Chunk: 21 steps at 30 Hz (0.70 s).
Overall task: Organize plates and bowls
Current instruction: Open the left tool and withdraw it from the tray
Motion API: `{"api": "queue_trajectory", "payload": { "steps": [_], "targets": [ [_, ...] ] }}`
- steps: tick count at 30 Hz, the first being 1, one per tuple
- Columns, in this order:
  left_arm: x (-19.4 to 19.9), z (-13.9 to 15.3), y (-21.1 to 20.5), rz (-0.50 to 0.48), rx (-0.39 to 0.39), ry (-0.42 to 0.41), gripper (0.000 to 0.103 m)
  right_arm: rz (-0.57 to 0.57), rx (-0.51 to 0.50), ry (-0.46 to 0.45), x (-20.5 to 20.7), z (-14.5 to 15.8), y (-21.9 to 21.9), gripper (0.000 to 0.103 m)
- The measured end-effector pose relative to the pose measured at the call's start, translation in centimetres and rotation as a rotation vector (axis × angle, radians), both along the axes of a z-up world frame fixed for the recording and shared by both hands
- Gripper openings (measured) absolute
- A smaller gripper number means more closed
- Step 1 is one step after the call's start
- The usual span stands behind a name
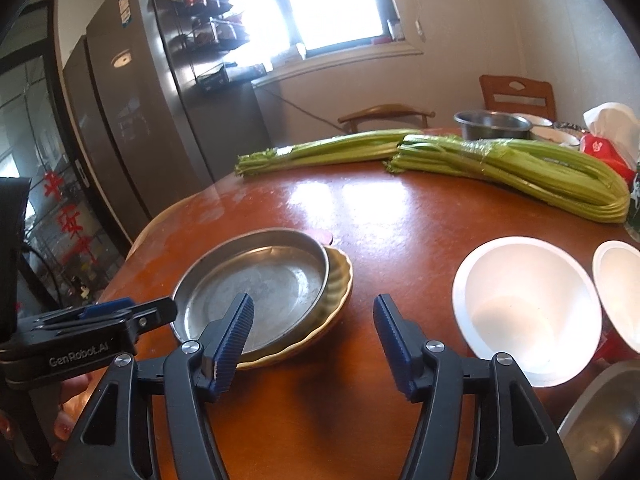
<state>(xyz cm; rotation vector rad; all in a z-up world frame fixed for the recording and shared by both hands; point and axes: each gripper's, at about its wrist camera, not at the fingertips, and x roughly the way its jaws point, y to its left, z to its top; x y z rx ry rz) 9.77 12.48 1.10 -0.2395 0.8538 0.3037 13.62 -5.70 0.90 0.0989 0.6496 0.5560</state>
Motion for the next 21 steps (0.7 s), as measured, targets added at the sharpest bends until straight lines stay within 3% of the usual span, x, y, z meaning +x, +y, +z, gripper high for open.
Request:
{"api": "queue_trajectory", "payload": {
  "steps": [3,7,13,21],
  "targets": [
    [-0.6,0.4,-0.6,0.000,-0.001,-0.011,0.063,-0.015,-0.009,-0.048,-0.6,0.5,-0.2,0.068],
    [-1.3,1.2,-1.8,-0.017,0.006,-0.036,0.063,0.019,0.074,-0.072,-2.2,1.6,-2.0,0.071],
    [-1.7,2.7,-4.5,-0.071,0.017,-0.069,0.063,0.014,0.123,-0.165,-5.3,4.5,-6.2,0.073],
    [-1.2,4.1,-10.0,-0.196,0.017,-0.092,0.063,-0.123,0.090,-0.191,-6.3,6.6,-12.9,0.075]
  ]
}}
